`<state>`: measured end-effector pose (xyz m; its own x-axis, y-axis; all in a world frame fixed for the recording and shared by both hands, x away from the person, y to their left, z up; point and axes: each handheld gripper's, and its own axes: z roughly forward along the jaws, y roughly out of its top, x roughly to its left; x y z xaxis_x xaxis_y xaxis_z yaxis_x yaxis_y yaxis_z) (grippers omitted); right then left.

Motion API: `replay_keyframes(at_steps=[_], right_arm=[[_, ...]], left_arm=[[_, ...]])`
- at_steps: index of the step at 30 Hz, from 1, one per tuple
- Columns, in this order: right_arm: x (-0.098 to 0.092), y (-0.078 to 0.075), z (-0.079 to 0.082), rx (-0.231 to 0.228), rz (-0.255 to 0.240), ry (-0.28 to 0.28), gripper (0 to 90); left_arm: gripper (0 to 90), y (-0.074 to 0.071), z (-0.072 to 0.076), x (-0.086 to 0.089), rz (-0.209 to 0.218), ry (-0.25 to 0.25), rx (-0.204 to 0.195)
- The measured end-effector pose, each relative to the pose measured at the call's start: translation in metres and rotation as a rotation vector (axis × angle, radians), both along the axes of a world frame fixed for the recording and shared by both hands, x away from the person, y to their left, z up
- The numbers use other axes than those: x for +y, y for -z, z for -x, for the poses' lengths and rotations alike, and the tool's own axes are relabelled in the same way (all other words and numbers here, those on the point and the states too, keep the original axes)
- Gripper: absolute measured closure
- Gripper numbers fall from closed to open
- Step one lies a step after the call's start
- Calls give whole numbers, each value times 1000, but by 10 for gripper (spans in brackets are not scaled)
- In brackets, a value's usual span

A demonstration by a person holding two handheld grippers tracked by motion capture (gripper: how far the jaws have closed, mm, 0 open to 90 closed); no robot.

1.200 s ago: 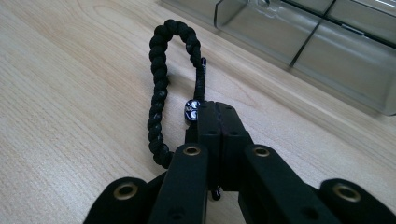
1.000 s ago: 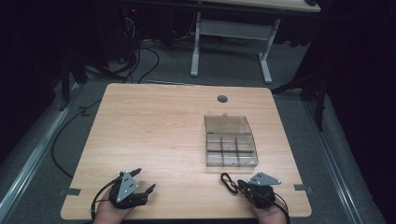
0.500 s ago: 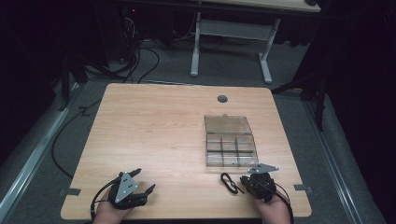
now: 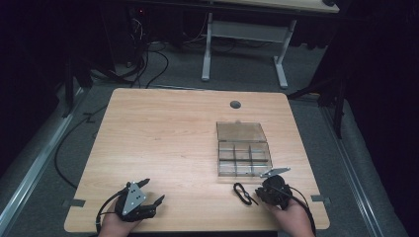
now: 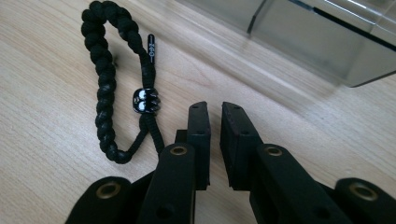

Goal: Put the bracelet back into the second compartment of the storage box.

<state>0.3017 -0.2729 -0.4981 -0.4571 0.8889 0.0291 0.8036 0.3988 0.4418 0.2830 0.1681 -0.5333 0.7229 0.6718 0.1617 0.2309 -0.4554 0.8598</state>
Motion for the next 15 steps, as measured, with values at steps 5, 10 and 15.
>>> replay_keyframes(at_steps=[5,10,15], right_arm=[[1,-7,-8,69,25,-17,784],[4,-8,-13,117,56,-36,781],[10,-8,-18,169,100,-61,766]], left_arm=[[254,0,0,0,-1,-3,0],[254,0,0,0,-2,-6,-1],[253,0,0,0,-5,-7,-2]])
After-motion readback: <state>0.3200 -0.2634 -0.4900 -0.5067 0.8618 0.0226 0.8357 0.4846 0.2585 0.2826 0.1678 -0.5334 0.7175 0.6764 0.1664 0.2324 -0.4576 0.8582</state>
